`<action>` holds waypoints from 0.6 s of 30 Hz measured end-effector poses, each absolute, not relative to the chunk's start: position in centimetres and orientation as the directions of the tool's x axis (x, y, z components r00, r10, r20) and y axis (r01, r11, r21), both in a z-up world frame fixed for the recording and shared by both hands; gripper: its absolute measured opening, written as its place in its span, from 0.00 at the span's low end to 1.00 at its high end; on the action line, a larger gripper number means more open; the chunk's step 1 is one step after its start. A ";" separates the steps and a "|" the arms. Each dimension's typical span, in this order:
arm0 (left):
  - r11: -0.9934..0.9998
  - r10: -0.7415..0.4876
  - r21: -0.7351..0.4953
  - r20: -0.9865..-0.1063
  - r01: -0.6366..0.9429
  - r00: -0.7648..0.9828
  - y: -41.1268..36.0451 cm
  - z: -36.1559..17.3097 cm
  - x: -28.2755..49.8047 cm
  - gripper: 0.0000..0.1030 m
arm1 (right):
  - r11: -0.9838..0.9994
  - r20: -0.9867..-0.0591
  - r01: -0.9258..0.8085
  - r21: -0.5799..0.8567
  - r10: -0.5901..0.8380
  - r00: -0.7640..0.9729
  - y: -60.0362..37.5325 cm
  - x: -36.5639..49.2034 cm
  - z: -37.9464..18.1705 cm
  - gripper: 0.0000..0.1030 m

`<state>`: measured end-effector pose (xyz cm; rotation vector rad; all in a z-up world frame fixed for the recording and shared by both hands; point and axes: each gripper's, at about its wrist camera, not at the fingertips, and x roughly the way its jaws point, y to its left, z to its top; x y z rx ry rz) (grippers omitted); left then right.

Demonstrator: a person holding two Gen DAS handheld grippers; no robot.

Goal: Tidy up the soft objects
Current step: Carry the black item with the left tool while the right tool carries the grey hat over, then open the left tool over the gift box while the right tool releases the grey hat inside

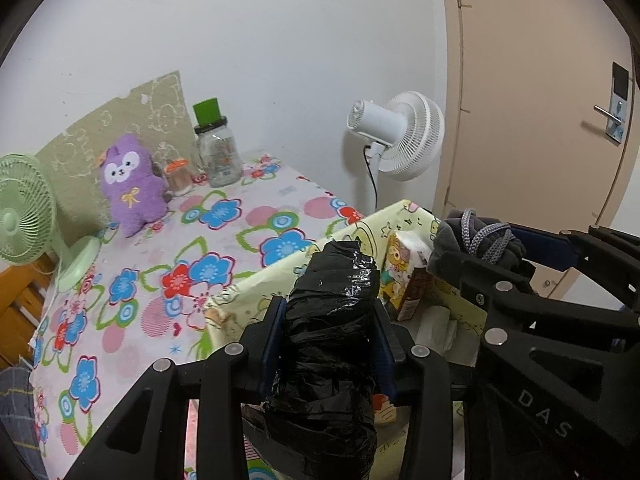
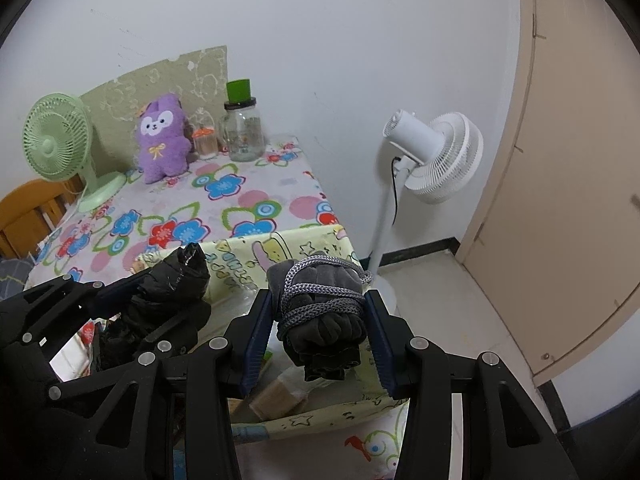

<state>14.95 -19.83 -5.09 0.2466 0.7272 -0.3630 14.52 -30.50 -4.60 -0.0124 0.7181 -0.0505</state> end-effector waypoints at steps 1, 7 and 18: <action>0.908 -0.236 0.096 -0.687 0.408 0.687 -20.0 -5.3 15.1 0.42 | 0.999 -0.661 0.043 -0.028 -0.051 0.748 -30.6 14.7 -4.8 0.48; 0.903 -0.227 0.107 -0.704 0.416 0.673 -20.8 -6.3 15.5 0.61 | 0.999 -0.678 0.048 -0.022 -0.050 0.733 -31.1 15.5 -5.7 0.48; 0.906 -0.214 0.112 -0.712 0.409 0.669 -20.4 -6.3 15.2 0.78 | 1.000 -0.691 -0.003 0.014 0.012 0.723 -30.4 16.1 -6.5 0.70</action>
